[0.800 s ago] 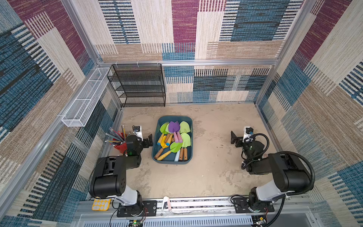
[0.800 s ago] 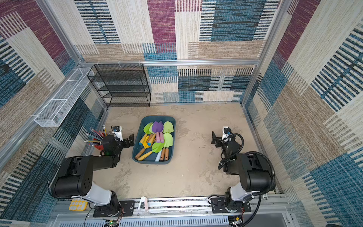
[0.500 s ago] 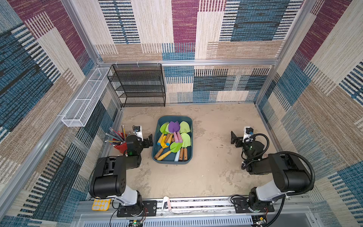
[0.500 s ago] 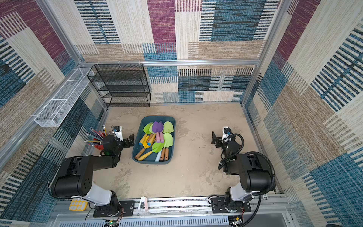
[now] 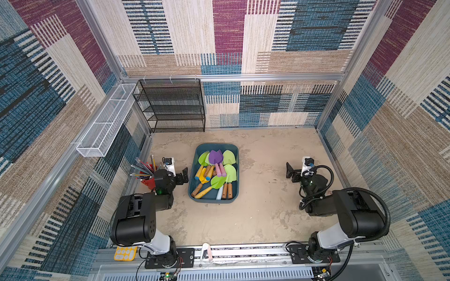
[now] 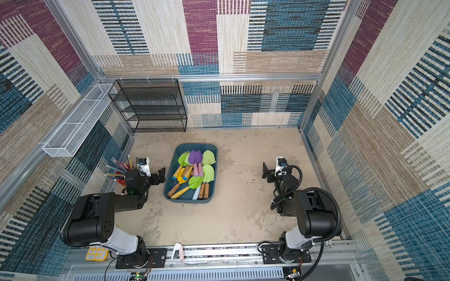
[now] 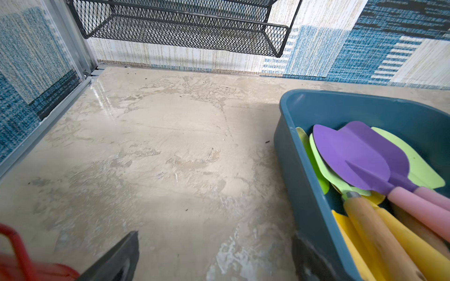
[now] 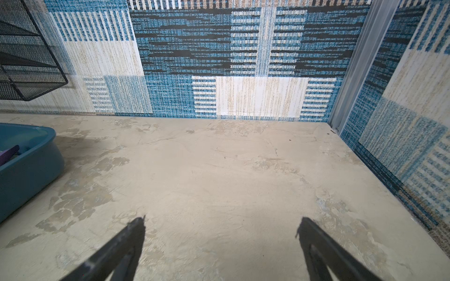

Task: Take the shovel out of the storage box
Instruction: Pick up the shovel from the storage box.

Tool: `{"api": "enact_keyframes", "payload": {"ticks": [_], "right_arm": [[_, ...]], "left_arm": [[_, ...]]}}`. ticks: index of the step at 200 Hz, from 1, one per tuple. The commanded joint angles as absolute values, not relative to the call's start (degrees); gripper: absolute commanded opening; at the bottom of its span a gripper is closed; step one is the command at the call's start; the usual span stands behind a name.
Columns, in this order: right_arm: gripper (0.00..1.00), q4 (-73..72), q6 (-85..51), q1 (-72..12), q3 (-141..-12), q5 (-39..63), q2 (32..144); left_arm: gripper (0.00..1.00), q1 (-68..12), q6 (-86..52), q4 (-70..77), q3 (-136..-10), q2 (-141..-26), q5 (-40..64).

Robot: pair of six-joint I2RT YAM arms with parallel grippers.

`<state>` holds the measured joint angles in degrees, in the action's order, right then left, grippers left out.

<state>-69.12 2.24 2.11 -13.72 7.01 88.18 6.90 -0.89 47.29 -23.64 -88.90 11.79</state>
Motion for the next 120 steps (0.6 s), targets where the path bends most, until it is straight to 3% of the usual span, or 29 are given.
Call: {"api": "enact_keyframes", "payload": {"ticks": [1,83,120], "right_arm": [[0.99,-70.49,1.71,2.11,-13.89,6.71,88.23],[0.99,-71.4,1.4,2.02,-13.14,5.62,87.39],[0.99,-48.94,-1.68,1.11,-23.27,-3.55,81.86]], "left_arm": [[1.0,7.04,-1.15,49.57,-23.55,-88.85,13.89],[1.0,7.07,-2.46,50.78,-22.54,-87.92,10.97],[1.0,6.88,-3.87,41.91,-23.11,-79.02,5.59]]}}
